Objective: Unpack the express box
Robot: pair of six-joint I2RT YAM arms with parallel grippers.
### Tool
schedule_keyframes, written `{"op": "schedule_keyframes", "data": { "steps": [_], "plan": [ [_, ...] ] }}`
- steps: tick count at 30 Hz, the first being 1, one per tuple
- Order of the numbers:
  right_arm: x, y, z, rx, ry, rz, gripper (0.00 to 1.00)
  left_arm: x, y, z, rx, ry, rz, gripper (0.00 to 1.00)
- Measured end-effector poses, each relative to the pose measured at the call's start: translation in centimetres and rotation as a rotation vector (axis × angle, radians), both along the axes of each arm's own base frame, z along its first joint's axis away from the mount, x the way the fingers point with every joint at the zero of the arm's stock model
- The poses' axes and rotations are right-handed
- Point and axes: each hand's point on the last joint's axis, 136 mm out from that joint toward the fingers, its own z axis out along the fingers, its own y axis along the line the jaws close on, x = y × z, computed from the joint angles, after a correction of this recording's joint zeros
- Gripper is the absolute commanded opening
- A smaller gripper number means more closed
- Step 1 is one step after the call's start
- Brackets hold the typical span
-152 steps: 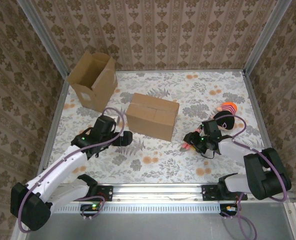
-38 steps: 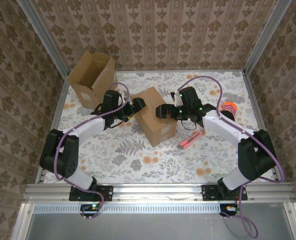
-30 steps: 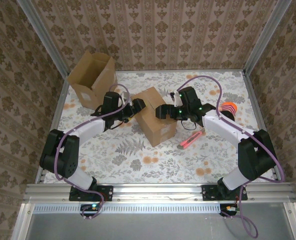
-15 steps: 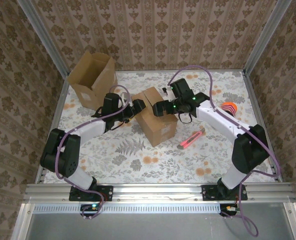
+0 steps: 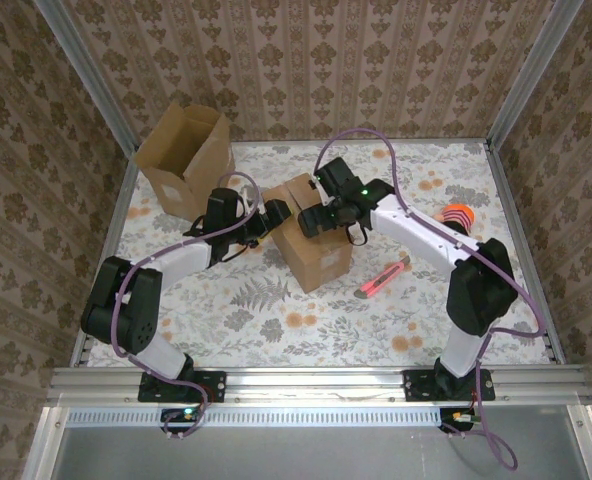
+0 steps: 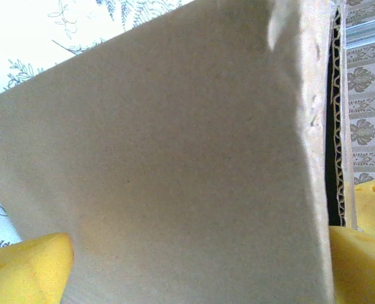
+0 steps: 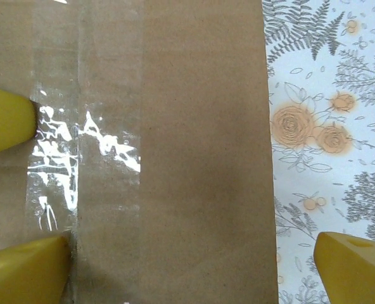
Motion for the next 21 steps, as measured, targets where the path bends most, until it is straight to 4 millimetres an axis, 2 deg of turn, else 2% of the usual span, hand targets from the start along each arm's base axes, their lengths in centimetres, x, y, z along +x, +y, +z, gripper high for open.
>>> {"op": "schedule_keyframes", "data": {
  "steps": [6, 10, 21],
  "plan": [
    [0.6, -0.1, 0.3, -0.104, -0.035, -0.004, 0.96, -0.1, -0.3, -0.1, -0.008, -0.003, 0.007, 1.0],
    [1.0, -0.7, 0.6, -0.177, -0.059, -0.02, 0.95, -0.9, -1.4, -0.3, -0.011, -0.006, -0.014, 1.0],
    [1.9, -2.0, 1.7, -0.374, -0.142, -0.078, 0.9, -1.0, -2.3, -0.7, -0.057, -0.045, -0.035, 1.0]
  ]
}}
